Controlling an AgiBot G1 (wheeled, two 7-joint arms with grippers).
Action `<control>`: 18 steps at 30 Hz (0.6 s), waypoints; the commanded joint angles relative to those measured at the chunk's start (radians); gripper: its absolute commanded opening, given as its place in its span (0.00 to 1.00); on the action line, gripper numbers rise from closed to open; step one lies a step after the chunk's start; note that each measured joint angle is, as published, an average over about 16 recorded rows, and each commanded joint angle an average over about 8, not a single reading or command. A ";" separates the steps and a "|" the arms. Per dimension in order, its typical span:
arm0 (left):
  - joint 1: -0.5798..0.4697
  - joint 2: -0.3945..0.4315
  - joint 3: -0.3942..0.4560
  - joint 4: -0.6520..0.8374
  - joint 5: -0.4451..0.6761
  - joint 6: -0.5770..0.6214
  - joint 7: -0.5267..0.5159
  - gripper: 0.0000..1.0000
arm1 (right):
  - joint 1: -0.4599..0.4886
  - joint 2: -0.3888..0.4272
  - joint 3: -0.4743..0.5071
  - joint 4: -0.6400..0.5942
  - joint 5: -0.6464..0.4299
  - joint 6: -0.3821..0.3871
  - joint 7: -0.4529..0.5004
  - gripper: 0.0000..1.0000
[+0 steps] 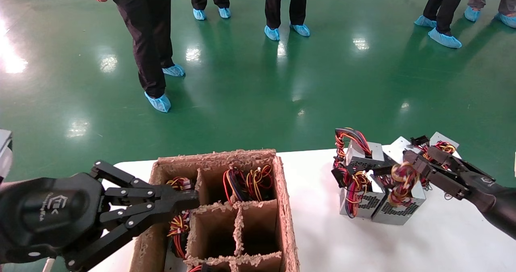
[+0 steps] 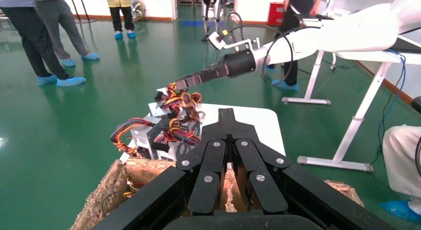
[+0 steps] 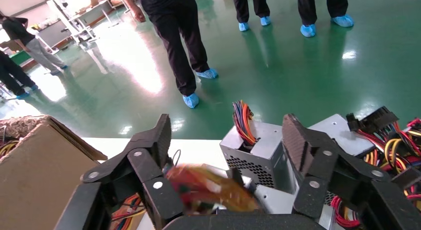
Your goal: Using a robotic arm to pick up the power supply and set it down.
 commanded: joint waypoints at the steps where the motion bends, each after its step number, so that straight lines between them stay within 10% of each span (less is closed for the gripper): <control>1: 0.000 0.000 0.000 0.000 0.000 0.000 0.000 0.00 | 0.000 0.000 0.000 0.003 0.001 -0.002 0.002 1.00; 18: 0.000 0.000 0.000 0.000 0.000 0.000 0.000 0.00 | 0.025 -0.007 0.066 0.032 0.078 -0.075 -0.076 1.00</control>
